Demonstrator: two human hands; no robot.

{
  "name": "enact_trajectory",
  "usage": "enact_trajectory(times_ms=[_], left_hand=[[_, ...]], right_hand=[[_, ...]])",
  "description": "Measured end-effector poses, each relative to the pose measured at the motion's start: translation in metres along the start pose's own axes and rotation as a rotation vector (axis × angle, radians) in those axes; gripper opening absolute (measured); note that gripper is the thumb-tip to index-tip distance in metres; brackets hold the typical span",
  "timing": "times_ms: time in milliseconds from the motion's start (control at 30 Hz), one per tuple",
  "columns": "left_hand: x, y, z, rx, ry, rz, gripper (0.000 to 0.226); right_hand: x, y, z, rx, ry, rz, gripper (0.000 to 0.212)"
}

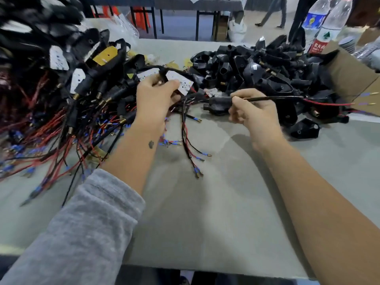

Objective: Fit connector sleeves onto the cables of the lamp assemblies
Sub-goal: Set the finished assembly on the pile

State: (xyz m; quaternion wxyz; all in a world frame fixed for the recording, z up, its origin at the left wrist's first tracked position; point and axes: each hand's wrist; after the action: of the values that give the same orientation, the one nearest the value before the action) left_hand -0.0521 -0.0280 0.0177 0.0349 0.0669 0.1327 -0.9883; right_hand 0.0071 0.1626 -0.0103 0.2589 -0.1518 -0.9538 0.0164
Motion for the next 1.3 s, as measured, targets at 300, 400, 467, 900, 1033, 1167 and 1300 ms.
enact_trajectory(times_ms=[300, 400, 467, 900, 1033, 1167, 1300], left_hand=[[0.032, 0.066, 0.084, 0.475, -0.278, 0.173, 0.025], [0.041, 0.071, 0.103, 0.608, -0.395, 0.216, 0.024], [0.047, 0.076, 0.107, 0.736, -0.442, 0.22, 0.027], [0.052, 0.061, 0.065, 1.324, -0.618, 0.542, 0.044], [0.029, 0.028, 0.051, 1.12, -0.619, 0.501, 0.038], [-0.001, -0.008, 0.015, 0.9, -0.411, 0.162, 0.023], [-0.016, -0.034, -0.029, 0.987, -0.233, 0.039, 0.022]], right_hand=[[-0.023, -0.101, -0.013, -0.454, 0.639, -0.466, 0.012], [-0.028, -0.144, -0.019, -0.601, 0.638, -0.761, 0.036], [-0.033, -0.167, -0.02, -0.639, 0.591, -0.942, 0.053], [-0.03, -0.109, -0.004, -0.776, 0.55, -0.725, 0.017], [-0.02, -0.083, 0.005, -1.016, 0.355, -0.754, 0.03], [-0.017, -0.062, 0.005, -1.108, 0.255, -0.797, 0.03], [-0.01, -0.034, 0.001, -1.236, 0.201, -0.661, 0.015]])
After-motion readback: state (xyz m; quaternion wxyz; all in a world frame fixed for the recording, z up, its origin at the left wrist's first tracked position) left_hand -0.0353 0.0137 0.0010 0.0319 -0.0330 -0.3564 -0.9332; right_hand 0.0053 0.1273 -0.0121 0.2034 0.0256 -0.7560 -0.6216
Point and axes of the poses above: each hand's wrist, its own x-axis towards the middle knuckle, its own y-axis out of the back of the hand, z = x × y, and after that the axes turned 14 degrees about y, right-handed
